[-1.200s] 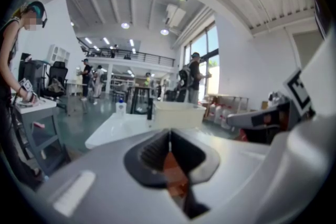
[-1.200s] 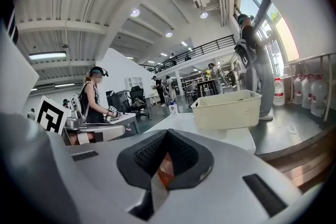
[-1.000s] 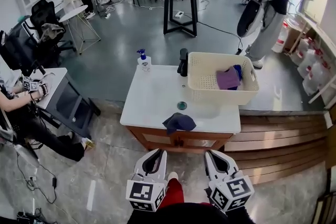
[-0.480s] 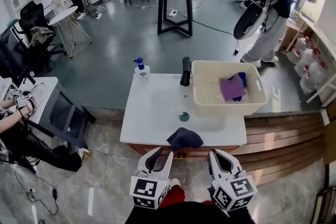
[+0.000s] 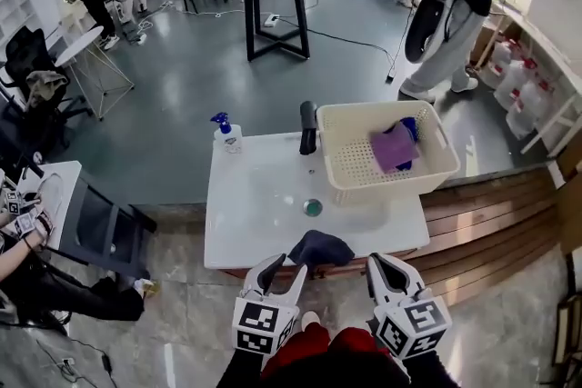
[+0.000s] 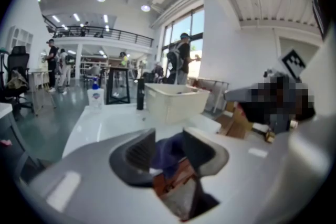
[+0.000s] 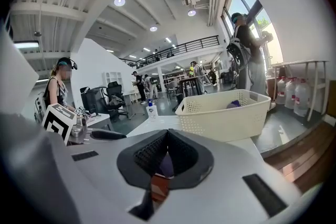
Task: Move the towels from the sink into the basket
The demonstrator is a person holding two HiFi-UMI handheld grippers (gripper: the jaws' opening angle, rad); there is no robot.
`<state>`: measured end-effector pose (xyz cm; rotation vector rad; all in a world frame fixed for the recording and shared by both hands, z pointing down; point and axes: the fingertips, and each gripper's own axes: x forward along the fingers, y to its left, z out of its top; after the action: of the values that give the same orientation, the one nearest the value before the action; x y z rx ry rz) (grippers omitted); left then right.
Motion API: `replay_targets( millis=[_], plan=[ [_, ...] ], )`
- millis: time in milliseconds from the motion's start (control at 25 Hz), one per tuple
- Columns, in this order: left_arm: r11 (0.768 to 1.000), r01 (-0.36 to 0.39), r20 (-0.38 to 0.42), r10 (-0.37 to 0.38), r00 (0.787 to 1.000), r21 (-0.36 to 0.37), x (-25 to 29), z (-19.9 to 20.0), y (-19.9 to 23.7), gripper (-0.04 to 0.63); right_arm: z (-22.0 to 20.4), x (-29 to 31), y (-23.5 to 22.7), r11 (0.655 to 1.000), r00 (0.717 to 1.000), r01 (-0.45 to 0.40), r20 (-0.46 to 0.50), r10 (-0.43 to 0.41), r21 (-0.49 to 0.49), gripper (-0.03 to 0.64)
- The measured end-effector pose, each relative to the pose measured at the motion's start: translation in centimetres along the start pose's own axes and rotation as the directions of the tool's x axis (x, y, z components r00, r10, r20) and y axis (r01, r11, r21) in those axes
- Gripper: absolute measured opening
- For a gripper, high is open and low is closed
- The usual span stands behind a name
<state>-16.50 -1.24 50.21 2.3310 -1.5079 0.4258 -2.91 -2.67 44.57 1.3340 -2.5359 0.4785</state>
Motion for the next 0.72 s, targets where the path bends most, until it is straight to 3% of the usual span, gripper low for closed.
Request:
replay_targets(
  millis=[320, 720],
  plan=[
    [0.995, 0.080, -0.117, -0.071, 0.991, 0.067, 3.0, -1.6, -0.2, 0.177, 0.1, -0.4, -1.7, 0.996, 0.997, 0.083, 0.005, -0.083, 0.021, 0.008],
    [0.986, 0.130, -0.239, -0.102, 0.966, 0.102, 6.7, -3.8, -0.3, 0.181, -0.2, -0.1, -3.3, 0.989, 0.991, 0.136, -0.005, -0.135, 0.053, 0.008]
  ],
)
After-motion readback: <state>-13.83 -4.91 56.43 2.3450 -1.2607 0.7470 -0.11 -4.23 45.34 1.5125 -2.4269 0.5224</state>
